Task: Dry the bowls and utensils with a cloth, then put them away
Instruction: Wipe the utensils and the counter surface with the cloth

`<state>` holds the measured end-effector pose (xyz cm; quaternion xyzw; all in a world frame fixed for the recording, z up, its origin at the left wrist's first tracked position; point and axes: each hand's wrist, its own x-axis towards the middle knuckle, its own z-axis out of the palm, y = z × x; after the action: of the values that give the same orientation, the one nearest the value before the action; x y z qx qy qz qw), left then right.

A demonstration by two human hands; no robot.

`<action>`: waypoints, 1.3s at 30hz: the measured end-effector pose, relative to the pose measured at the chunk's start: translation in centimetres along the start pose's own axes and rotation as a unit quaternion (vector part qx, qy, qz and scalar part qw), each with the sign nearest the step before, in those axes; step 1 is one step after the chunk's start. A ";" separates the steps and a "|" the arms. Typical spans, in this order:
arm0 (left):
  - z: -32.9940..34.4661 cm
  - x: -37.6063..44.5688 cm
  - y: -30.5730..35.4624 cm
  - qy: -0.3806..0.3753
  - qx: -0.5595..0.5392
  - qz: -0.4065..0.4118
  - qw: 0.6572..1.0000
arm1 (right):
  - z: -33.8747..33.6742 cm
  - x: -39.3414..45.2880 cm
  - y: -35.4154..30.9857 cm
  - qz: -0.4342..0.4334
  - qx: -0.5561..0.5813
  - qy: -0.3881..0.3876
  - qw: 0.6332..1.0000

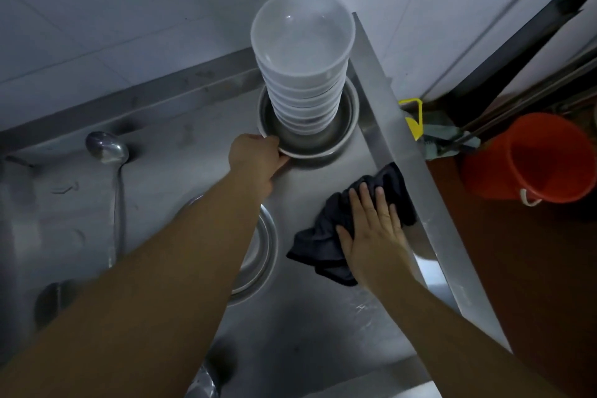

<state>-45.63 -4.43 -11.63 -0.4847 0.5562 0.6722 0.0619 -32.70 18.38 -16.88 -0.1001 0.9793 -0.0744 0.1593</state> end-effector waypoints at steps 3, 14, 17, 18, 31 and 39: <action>-1.1 0.4 0.2 0.006 0.007 0.010 1.000 | 0.3 -0.1 0.1 -0.001 -0.013 0.006 1.000; -11.3 2.8 0.0 0.089 0.134 0.048 0.986 | 0.0 0.0 -0.2 0.005 -0.027 0.010 1.000; -14.6 3.5 0.3 0.079 0.183 0.040 0.979 | -0.4 0.3 -0.6 0.011 -0.026 0.007 1.000; -15.5 3.6 0.4 0.077 0.190 0.037 0.978 | -0.4 0.5 -0.8 0.012 -0.028 0.011 0.999; -18.6 4.9 -0.1 0.078 0.148 0.030 0.985 | -6.2 20.6 -6.8 -0.005 0.035 0.028 0.999; -18.8 5.1 -0.1 0.075 0.146 0.041 0.986 | -6.1 24.1 -10.7 0.035 0.038 0.025 0.998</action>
<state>-37.30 -21.92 -13.70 -0.4961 0.6706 0.5479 0.0626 -55.21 3.43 -16.45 -0.0579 0.9824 -0.1082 0.1410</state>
